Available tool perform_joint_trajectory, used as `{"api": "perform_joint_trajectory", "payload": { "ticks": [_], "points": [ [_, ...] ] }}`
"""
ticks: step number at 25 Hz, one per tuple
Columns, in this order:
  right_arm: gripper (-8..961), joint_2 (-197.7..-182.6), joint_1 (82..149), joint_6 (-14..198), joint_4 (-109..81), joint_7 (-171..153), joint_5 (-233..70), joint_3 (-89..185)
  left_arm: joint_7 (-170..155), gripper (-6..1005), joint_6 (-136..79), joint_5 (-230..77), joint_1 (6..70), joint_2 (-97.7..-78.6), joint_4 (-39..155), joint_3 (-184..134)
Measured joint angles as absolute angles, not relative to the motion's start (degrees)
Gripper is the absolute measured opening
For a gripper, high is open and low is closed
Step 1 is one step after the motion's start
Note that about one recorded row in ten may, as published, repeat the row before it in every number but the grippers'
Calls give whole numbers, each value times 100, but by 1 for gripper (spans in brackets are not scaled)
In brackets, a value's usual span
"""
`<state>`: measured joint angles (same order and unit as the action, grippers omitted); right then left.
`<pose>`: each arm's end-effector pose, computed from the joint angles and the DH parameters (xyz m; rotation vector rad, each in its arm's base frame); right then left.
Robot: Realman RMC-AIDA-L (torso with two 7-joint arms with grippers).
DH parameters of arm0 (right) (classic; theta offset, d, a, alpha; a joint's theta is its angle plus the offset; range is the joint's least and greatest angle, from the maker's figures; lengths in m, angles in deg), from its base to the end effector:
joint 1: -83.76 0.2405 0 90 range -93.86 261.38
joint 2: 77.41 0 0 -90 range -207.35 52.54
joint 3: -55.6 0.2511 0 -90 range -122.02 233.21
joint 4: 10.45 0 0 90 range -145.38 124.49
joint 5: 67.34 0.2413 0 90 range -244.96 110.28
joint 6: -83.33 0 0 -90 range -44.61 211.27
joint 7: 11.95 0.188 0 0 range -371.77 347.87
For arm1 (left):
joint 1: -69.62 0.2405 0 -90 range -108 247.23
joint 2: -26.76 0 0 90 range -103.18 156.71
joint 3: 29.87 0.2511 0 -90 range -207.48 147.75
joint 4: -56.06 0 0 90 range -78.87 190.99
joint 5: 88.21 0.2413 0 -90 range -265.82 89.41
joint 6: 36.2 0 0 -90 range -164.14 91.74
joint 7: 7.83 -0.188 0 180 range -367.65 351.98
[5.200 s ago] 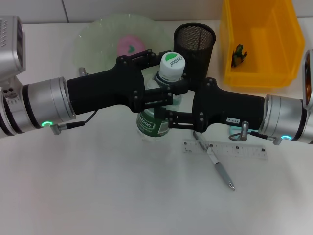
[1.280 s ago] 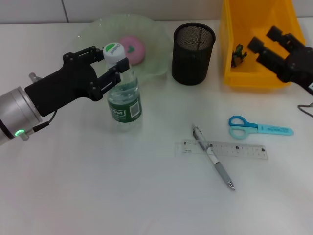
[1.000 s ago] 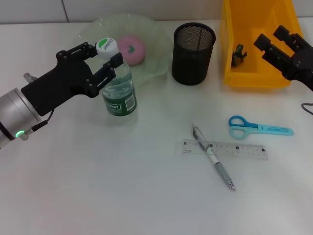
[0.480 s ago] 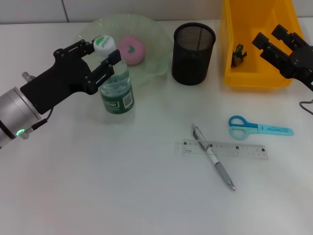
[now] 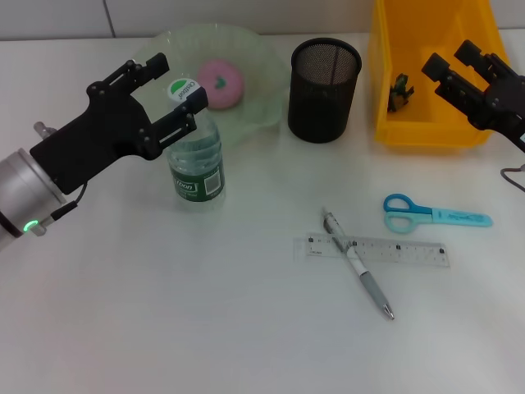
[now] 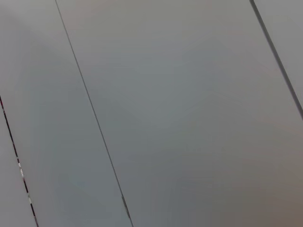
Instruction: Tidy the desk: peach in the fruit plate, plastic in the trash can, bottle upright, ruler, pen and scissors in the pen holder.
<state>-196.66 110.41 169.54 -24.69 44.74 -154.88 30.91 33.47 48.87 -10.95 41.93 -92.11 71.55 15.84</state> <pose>0.2902 0.3690 -0.0140 -2.0181 0.6922 1.2003 -0.2596 0.3681 -0.0433 -2.2362 -0.3023 -1.0423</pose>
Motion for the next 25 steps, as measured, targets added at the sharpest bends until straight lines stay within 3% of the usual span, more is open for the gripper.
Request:
{"api": "perform_joint_trajectory", "payload": {
  "ticks": [10, 17, 25],
  "points": [
    [796, -19631, 11084, 16948, -3335, 5380, -15779, 2785, 4058, 727, 6412, -1175, 4831, -9060, 7546, 1705],
    [796, -19590, 11100, 17387, -6282, 7814, -17800, 1850, 4609, 725, 6873, 16, 5198, -8861, 8017, 2064],
    [796, -19594, 11655, 18987, -8963, 9433, -20745, 1043, 4702, 725, 6771, 254, 5262, -8898, 7978, 2073]
  ]
}}
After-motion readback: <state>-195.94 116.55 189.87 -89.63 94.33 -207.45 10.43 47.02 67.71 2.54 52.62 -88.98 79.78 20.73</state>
